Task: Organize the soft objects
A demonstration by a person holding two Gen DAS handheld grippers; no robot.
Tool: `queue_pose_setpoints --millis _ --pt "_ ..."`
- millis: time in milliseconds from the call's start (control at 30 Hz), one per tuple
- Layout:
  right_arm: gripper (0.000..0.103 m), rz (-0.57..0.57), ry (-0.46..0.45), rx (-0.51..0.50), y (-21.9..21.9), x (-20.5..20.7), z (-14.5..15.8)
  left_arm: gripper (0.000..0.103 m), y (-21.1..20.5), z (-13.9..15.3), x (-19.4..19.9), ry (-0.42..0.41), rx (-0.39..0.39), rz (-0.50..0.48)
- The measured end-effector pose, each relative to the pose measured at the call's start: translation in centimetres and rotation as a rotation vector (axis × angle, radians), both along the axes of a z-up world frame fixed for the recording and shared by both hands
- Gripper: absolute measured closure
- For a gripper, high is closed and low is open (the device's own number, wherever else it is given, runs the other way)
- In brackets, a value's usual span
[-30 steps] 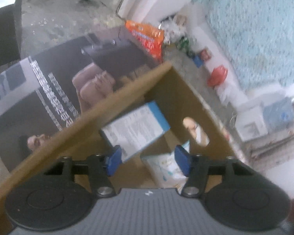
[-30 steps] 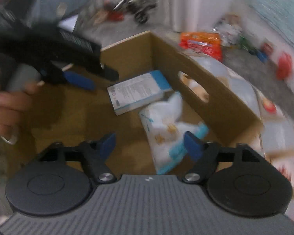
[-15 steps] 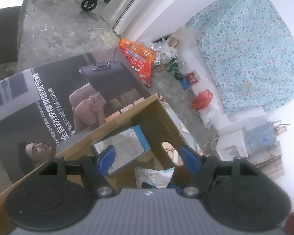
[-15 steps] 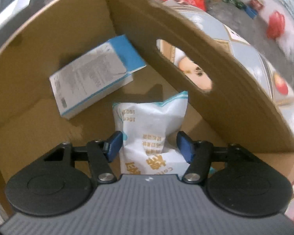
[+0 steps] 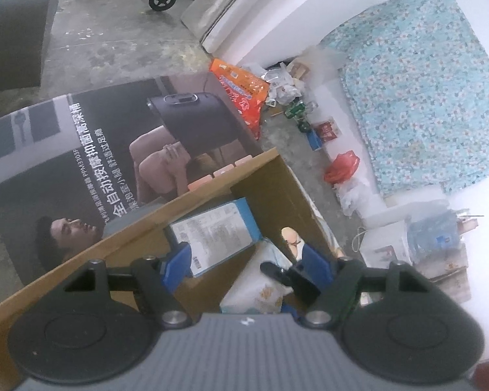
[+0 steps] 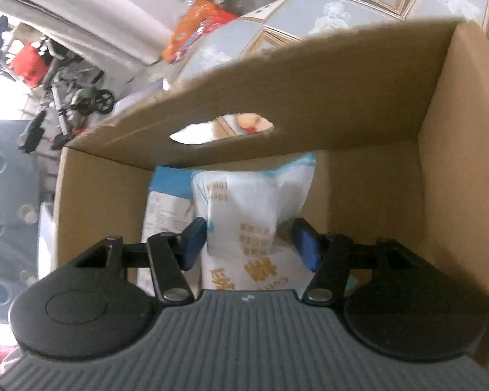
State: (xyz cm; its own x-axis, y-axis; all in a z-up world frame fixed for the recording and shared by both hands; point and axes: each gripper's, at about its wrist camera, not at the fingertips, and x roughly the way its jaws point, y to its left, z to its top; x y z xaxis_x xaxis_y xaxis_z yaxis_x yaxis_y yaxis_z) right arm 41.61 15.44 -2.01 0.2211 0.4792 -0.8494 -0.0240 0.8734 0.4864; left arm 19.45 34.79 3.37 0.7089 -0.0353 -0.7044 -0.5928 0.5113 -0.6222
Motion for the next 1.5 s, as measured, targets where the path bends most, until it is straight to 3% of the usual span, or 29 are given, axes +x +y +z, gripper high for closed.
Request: queue_pose_setpoints --millis 67,233,400,600,667,767,900,1033,1133,1267,1500 --pt "0.024 -0.017 -0.019 0.007 0.2 -0.8 0.1 0.027 -0.1 0.1 -0.4 -0.001 0.001 0.006" --pt "0.018 -0.028 -0.054 0.114 -1.2 -2.6 3.1 0.027 -0.4 1.0 -1.3 -0.024 0.005 0.023" --pt "0.018 0.003 -0.075 0.357 -5.2 -5.6 7.7 0.026 -1.8 2.5 -2.8 -0.065 0.035 0.006" --pt "0.012 0.061 -0.220 0.610 -17.7 -13.6 13.9 0.021 -7.2 4.7 -5.4 -0.119 0.110 -0.179" --pt "0.007 0.048 -0.284 0.651 -23.2 -17.2 15.0 0.018 -9.7 5.3 -6.4 -0.142 0.141 -0.268" --pt "0.006 -0.021 -0.388 0.658 -31.6 -22.2 15.6 0.013 -14.4 6.1 -8.4 -0.189 0.202 -0.436" --pt "0.005 -0.215 -0.522 0.666 -41.9 -29.2 14.6 0.008 -21.7 5.7 -11.2 -0.276 0.304 -0.746" --pt "0.002 -0.394 -0.626 0.642 -48.6 -36.3 12.5 0.008 -28.2 3.7 -13.8 -0.290 0.366 -0.964" --pt "0.002 -0.481 -0.660 0.595 -50.6 -40.4 10.3 0.008 -31.8 2.6 -15.4 -0.343 0.390 -1.046" --pt "0.002 -0.516 -0.661 0.576 -51.0 -42.9 7.5 0.008 -36.2 0.9 -17.2 -0.418 0.451 -1.084" --pt "0.002 -0.549 -0.642 0.556 -50.6 -42.8 3.6 0.008 -43.8 -2.6 -19.4 -0.466 0.707 -1.194"
